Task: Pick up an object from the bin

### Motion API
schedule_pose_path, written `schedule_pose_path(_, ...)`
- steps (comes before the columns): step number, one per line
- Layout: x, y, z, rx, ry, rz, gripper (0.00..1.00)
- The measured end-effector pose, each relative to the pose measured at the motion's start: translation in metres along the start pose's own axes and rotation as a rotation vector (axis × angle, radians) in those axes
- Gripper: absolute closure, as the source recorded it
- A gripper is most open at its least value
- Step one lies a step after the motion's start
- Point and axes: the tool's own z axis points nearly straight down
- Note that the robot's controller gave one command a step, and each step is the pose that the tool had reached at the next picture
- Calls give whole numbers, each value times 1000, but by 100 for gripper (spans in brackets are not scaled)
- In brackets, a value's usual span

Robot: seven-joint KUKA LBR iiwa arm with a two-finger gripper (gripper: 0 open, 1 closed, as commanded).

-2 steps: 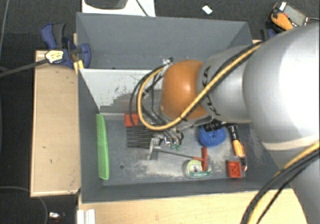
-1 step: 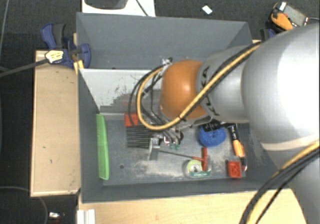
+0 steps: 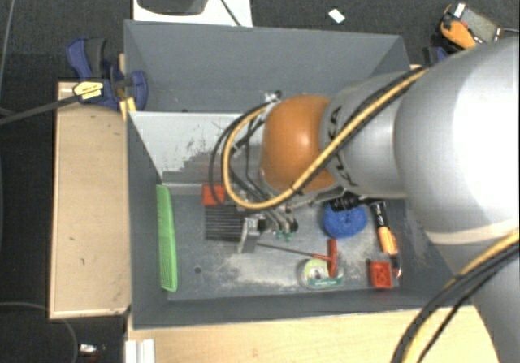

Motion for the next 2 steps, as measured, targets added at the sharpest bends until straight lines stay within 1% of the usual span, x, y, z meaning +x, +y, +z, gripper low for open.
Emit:
schedule_pose_path(1,0,0,0,0,0,1,100)
schedule_pose_path(2,-1,0,-4,-2,-4,3,100)
